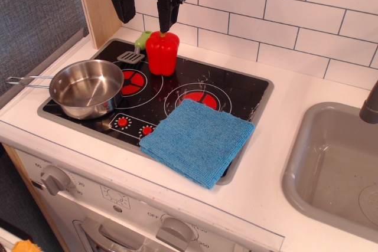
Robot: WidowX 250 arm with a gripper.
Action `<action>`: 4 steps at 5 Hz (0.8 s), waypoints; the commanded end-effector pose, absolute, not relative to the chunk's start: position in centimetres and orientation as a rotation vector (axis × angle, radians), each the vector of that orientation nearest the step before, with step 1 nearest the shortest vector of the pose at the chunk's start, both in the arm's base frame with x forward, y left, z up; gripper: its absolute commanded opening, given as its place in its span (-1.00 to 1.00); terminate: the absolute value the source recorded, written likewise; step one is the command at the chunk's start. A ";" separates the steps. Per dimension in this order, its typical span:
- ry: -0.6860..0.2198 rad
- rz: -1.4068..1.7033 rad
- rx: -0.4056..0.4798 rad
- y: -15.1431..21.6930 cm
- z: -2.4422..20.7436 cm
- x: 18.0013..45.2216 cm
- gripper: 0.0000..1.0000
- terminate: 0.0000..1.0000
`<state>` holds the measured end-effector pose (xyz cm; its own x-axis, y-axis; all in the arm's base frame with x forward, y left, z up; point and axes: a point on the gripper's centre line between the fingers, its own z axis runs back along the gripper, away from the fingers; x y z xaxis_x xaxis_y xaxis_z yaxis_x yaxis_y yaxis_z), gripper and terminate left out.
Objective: Put the napkin more towards the top of the stove.
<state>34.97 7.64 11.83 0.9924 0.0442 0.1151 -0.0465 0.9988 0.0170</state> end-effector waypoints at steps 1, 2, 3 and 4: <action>-0.115 0.045 0.020 7.6 11.8 35.0 1.00 -1.00; -0.092 -0.020 0.004 5.2 10.2 33.4 1.00 -1.00; -0.069 -0.107 0.010 2.8 8.7 31.5 1.00 -1.00; -0.056 -0.172 0.000 0.7 7.2 29.5 1.00 -1.00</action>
<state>29.02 0.37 5.19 0.9851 -0.1720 -0.0091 0.1719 0.9851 -0.0096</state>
